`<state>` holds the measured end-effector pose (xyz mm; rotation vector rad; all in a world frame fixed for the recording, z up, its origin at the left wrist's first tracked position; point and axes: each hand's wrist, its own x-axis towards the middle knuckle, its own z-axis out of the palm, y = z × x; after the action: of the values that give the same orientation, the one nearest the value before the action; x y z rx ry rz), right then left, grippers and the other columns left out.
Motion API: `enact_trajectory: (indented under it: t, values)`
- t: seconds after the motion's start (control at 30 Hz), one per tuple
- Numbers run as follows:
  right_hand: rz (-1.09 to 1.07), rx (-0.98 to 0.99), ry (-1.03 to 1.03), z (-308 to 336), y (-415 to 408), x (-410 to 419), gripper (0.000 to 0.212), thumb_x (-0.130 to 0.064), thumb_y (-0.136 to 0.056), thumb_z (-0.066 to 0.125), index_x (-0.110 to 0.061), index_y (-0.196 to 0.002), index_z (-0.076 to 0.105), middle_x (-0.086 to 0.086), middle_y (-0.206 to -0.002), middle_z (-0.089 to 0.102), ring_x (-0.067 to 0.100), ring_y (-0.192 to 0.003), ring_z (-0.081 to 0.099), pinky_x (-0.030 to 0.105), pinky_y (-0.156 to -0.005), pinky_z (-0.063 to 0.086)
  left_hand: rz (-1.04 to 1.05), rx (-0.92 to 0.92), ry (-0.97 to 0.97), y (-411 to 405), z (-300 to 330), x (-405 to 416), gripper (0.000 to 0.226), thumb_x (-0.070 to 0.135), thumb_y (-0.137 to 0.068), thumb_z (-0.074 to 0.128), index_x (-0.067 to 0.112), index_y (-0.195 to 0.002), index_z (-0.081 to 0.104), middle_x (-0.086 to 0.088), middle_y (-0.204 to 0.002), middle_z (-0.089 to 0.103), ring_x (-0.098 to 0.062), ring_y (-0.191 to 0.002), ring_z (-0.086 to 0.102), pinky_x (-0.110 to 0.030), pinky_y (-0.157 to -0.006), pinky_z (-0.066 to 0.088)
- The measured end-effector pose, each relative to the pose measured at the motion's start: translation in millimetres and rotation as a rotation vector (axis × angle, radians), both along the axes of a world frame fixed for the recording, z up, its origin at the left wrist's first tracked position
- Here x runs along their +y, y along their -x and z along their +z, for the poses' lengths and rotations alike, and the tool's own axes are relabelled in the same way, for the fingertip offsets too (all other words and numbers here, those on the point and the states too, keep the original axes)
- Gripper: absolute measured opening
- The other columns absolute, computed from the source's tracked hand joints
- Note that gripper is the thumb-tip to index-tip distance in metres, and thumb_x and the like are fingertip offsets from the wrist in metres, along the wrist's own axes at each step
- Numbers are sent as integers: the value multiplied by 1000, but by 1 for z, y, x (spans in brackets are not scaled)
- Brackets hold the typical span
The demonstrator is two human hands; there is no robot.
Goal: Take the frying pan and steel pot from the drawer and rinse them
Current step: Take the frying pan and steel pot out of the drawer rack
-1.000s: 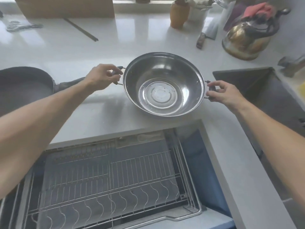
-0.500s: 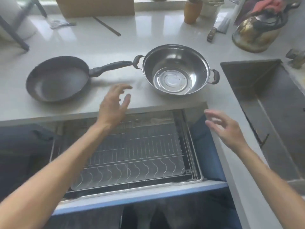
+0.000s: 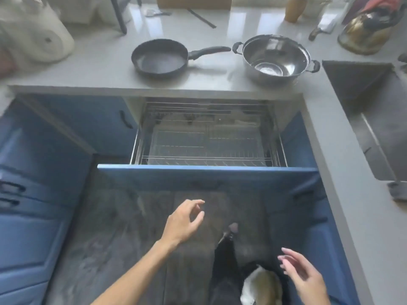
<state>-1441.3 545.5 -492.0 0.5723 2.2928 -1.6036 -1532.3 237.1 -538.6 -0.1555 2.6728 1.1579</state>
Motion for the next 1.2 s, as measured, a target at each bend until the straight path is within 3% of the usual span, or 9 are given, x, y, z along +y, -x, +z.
enact_trajectory:
  t: [0.13, 0.3, 0.5, 0.6, 0.77, 0.83, 0.93, 1.07, 1.2]
  values:
    - [209, -47, -9, -33, 7, -60, 28, -2, -83, 65, -28, -91, 70, -8, -89, 73, 4, -84, 67, 9, -77, 47, -3, -168, 49, -30, -31, -26, 36, 36, -87, 55, 40, -122, 51, 16, -103, 56, -3, -94, 53, -32, -87, 48]
    - [322, 15, -53, -103, 98, -117, 17, -9, -82, 63, -25, -83, 59, -14, -89, 64, 3, -76, 59, 14, -72, 42, -27, -249, 49, 19, -88, -33, 40, 20, -81, 57, 32, -118, 53, 4, -114, 62, -12, -91, 57, -32, -87, 47]
    - [523, 155, -349, -203, 196, -134, 46, -27, -89, 57, -21, -134, 48, 2, -138, 52, 21, -128, 45, 22, -97, 30, 1, -82, 26, 92, -171, -7, 58, 34, -81, 67, 29, -135, 47, -1, -128, 60, -20, -115, 58, -33, -97, 46]
    - [536, 208, -341, -236, 211, -133, 34, -31, -92, 54, -20, -124, 58, 3, -130, 58, 21, -124, 50, 22, -95, 33, 100, -15, -49, 103, -193, -2, 43, 23, -80, 71, 18, -122, 62, -9, -114, 66, -22, -106, 61, -22, -84, 41]
    - [437, 205, -273, -252, 230, -131, 9, -32, -83, 64, -32, -91, 69, -15, -91, 67, 7, -99, 62, 19, -80, 41, 210, 18, -125, 113, -204, 0, 21, 25, -78, 74, 14, -96, 72, -3, -85, 68, -9, -78, 58, -7, -61, 36]
    - [426, 169, -259, -252, 237, -132, 3, -32, -80, 68, -35, -81, 67, -16, -86, 67, 7, -96, 64, 26, -88, 45, 249, 31, -151, 118, -207, 4, 14, 24, -77, 75, 14, -87, 73, -2, -81, 69, -9, -76, 58, -9, -64, 38]
    - [398, 78, -284, -247, 251, -136, 10, -37, -79, 67, -40, -70, 63, -16, -79, 65, 10, -95, 62, 28, -82, 46, 276, 46, -189, 126, -206, 5, 8, 22, -77, 75, 18, -81, 70, -1, -82, 70, -12, -77, 60, -23, -75, 44]
    - [393, -13, -334, -233, 278, -147, 4, -36, -81, 64, -36, -78, 63, -14, -87, 66, 13, -96, 62, 27, -77, 45, 284, 27, -159, 154, -201, 3, 7, 24, -76, 75, 21, -79, 69, -3, -85, 72, -15, -81, 63, -24, -76, 45]
    - [402, -75, -340, -224, 313, -150, 2, -35, -81, 63, -36, -81, 65, -12, -98, 70, 13, -97, 64, 26, -78, 47, 293, -52, -161, 191, -196, -3, 7, 22, -75, 75, 19, -81, 72, -1, -85, 72, -2, -70, 58, -8, -65, 40]
